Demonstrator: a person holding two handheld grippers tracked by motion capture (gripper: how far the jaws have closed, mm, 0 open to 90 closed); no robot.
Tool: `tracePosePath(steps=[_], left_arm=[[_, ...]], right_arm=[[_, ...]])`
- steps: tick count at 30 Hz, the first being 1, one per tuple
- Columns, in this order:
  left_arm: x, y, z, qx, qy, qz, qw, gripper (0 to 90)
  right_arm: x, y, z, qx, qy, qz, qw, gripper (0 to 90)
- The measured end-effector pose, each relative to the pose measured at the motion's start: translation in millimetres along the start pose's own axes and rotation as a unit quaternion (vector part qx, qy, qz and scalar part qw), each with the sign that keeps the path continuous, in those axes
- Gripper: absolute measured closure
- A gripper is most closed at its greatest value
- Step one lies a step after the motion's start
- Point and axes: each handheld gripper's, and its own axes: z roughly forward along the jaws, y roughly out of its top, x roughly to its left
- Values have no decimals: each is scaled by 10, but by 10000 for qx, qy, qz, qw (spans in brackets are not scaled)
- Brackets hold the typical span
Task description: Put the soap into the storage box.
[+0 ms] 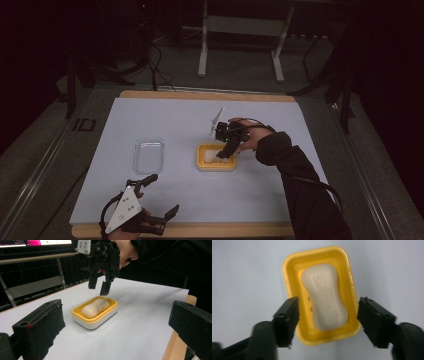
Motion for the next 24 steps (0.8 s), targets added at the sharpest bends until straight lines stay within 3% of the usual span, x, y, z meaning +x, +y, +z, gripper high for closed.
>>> tracePosePath(steps=[4,6,12,14,20,24], left_arm=[[0,0,4,15,1,2,10000,1],[0,-1,5,19,1,-2,10000,1],[0,0,7,27,-14,2,10000,1],[-4,0,6,27,-17,9,10000,1],[-3,-1,12,38,-20,17,10000,2],[-6,-3,18,41,-28,7,10000,1]], right_arm=[[-56,-115,-54,-106,-37,511,9986,195],[-92,-190,-83,-143,80,714,9973,134],[-113,-394,-187,-637,-162,1249,9900,136],[-93,-457,-199,-714,-379,1409,9867,143],[-37,-668,-133,-817,-744,1894,9757,148],[-8,-822,-96,-981,-1089,2200,9644,147]])
